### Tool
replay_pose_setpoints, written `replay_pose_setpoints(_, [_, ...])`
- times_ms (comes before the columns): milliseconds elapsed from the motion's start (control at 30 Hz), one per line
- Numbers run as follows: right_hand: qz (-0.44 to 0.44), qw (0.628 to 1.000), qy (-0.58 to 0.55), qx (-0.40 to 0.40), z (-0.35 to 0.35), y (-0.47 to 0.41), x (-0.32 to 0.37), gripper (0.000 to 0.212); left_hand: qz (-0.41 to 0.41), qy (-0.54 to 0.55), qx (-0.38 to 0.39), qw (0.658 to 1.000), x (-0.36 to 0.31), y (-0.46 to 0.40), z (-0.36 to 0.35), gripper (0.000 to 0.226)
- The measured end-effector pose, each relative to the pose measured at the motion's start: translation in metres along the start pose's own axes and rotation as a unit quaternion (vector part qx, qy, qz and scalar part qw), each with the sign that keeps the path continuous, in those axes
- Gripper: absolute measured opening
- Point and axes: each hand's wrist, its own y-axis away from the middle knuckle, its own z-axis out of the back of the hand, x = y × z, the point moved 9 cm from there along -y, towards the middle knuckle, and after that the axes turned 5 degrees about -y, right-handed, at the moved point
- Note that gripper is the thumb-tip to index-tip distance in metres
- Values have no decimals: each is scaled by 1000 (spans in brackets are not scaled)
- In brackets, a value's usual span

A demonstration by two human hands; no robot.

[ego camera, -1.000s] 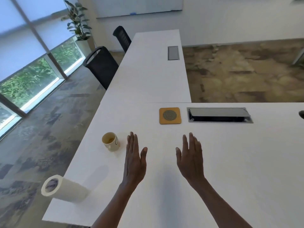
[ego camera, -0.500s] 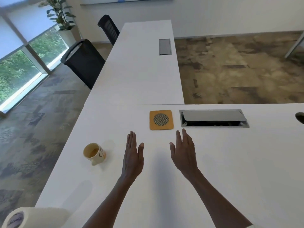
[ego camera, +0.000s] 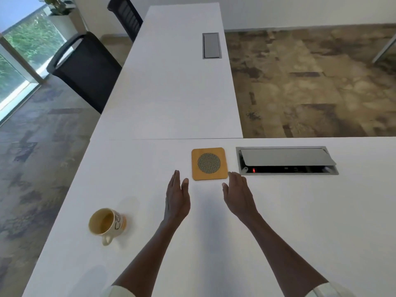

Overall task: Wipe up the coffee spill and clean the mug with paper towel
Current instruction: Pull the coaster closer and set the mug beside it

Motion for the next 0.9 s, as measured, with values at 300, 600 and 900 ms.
replay_pose_setpoints(300, [-128, 983, -108, 75, -50, -62, -51, 44, 82, 49, 60, 994, 22, -64, -47, 52])
replay_pose_setpoints(600, [-211, 962, -146, 91, -83, -102, -80, 20, 147, 91, 57, 983, 35, -87, -80, 28])
replay_pose_setpoints(900, [-221, 954, -148, 138, -93, -110, -79, 37, 196, 176, 39, 964, 35, -91, -86, 41])
